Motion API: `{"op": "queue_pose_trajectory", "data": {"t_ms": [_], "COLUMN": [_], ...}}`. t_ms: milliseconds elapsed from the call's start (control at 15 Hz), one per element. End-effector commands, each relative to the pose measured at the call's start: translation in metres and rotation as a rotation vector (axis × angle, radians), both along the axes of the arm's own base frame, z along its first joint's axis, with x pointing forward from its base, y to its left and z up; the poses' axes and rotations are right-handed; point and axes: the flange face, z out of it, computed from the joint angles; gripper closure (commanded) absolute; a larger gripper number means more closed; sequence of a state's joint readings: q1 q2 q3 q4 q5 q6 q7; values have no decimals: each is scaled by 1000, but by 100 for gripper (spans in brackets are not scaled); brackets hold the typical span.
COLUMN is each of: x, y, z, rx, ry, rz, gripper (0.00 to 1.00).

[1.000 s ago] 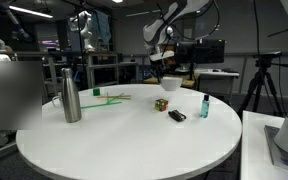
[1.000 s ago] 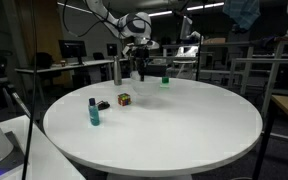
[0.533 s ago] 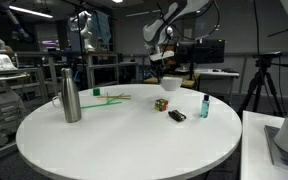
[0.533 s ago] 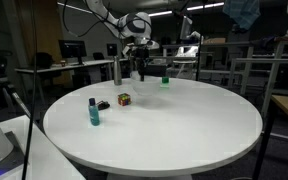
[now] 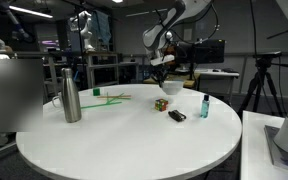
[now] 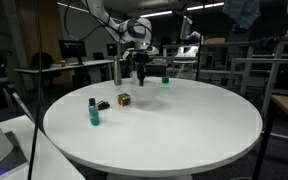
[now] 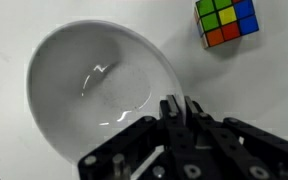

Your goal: Move the bowl to the right and put the rubik's cube inside it

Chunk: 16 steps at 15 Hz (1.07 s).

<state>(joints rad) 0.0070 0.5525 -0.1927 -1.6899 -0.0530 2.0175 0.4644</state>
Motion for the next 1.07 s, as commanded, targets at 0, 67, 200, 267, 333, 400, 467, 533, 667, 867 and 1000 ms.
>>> {"op": "queue_pose_trajectory", "data": {"t_ms": [0, 67, 200, 267, 333, 400, 467, 533, 667, 867, 1000], "x": [4, 4, 6, 7, 8, 9, 10, 12, 16, 19, 21], "y": [-12, -15, -20, -22, -24, -26, -28, -30, -33, -38, -40], "z": [-6, -10, -14, -16, -17, -18, -18, -19, -19, -21, -23], "rx": [-21, -25, -35, -38, -39, -42, -41, -43, -40, -47, -48], "ry": [15, 20, 25, 26, 27, 24, 18, 2, -41, -102, -127], "rz": [18, 25, 37, 44, 53, 65, 75, 91, 112, 127, 129], "gripper": [97, 97, 97, 97, 97, 97, 97, 97, 97, 97, 97]}}
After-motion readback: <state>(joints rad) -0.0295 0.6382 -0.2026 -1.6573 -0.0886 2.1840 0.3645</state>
